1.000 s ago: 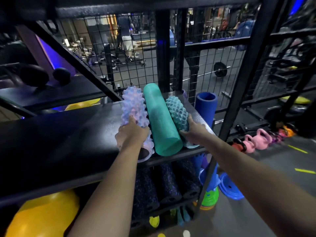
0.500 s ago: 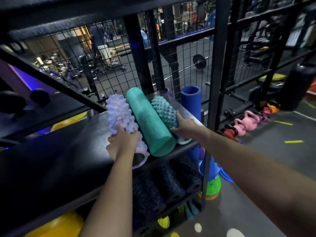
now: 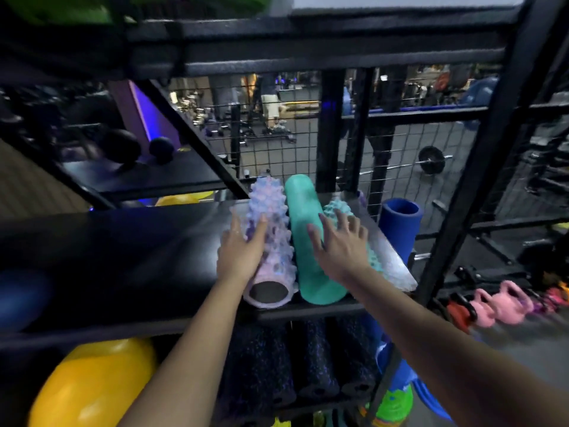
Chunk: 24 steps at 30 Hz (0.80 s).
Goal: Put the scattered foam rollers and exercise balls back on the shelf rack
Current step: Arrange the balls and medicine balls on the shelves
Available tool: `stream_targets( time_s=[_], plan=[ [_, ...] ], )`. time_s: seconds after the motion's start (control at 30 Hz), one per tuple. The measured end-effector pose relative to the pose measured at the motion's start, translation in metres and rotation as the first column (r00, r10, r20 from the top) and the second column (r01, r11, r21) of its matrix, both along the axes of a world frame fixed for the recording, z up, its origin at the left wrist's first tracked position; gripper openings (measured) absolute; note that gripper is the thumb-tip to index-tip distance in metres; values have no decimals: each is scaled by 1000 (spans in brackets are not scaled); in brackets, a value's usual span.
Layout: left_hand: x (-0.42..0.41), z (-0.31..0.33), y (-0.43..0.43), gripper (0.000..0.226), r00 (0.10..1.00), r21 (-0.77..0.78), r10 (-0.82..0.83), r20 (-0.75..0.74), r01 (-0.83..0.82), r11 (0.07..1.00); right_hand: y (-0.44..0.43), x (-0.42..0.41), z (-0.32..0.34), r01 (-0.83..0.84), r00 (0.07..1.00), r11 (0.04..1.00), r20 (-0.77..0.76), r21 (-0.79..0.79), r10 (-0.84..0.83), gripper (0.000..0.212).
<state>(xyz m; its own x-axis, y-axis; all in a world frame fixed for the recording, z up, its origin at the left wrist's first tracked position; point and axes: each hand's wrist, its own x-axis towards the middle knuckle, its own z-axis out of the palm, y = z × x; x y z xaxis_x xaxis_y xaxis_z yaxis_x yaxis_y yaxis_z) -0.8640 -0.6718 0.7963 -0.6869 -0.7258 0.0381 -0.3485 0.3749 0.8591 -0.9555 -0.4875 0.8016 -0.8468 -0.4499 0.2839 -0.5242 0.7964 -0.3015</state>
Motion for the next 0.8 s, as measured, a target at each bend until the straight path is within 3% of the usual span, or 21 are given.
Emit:
stream_targets(
  time_s=[0.13, 0.27, 0.37, 0.47, 0.57, 0.7, 0.8],
  plan=[
    [82, -4, -43, 60, 977, -59, 71, -201, -85, 995, -81, 55, 3, -192, 978, 980, -91, -52, 186, 67],
    [173, -36, -132, 38, 968, -137, 214, -131, -232, 963, -169, 122, -13, -346, 937, 938, -62, -23, 344, 70],
    [240, -47, -199, 47, 956, -197, 278, -95, -292, 936, -235, 171, -25, -411, 912, 912, 11, -3, 411, 83],
    [304, -59, -268, 35, 952, -284, 293, -92, -307, 908, -308, 218, -38, -454, 888, 891, 98, 25, 450, 69],
    [364, -69, -336, 43, 935, -441, 328, -133, -353, 825, -384, 270, -46, -475, 864, 879, 162, -53, 477, 65],
    [421, -67, -418, 48, 907, -584, 391, -159, -406, 703, -471, 320, -45, -453, 849, 872, 210, -185, 486, 87],
    [430, -56, -469, 70, 930, -674, 350, -112, -330, 661, -501, 329, -49, -425, 876, 900, 207, -98, 436, 103]
  ],
)
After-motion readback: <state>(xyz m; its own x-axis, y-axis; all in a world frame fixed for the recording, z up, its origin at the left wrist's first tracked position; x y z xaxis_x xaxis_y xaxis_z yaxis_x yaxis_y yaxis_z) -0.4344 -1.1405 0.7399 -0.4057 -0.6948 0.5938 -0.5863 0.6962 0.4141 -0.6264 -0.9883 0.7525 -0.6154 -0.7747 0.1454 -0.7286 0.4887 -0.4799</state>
